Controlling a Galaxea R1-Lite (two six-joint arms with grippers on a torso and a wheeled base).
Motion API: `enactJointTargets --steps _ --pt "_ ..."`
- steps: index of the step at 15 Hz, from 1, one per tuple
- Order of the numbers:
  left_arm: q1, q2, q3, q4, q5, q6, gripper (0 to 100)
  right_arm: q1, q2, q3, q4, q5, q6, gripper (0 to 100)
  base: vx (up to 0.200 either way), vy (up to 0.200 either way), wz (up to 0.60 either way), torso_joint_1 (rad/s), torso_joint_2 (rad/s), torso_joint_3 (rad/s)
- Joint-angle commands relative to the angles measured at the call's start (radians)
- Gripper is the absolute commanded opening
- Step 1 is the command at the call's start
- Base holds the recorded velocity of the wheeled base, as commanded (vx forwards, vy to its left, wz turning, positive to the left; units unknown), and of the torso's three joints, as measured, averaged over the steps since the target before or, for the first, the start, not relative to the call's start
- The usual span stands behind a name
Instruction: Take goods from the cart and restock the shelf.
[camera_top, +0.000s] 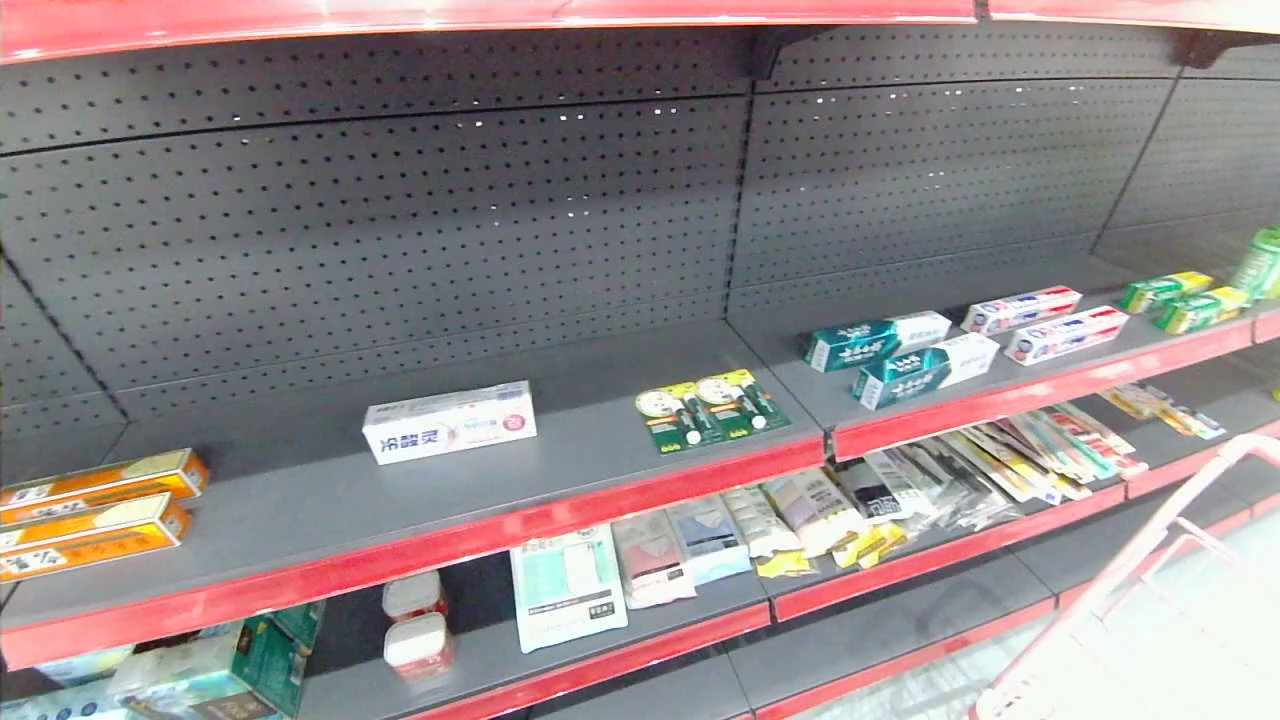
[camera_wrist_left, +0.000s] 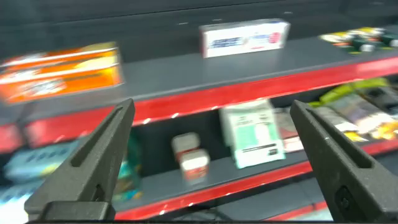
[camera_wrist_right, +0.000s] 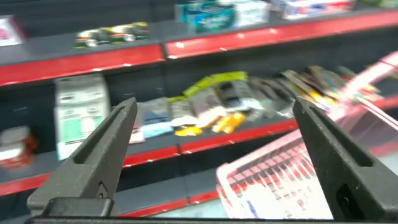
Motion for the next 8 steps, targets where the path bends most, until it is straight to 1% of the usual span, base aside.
enactJointTargets --steps 1,8 --pt "0.0 0.0 0.0 0.0 0.001 0.0 100 0.0 0.001 0.0 -0.001 0.0 0.0 100 0.0 0.0 -0.6 0.007 0.0 -0.002" --pt "0.0 0.0 0.0 0.0 0.001 0.0 100 0.0 0.001 0.0 0.0 0.001 0.0 100 0.0 0.0 -0.6 0.002 0.0 0.003"
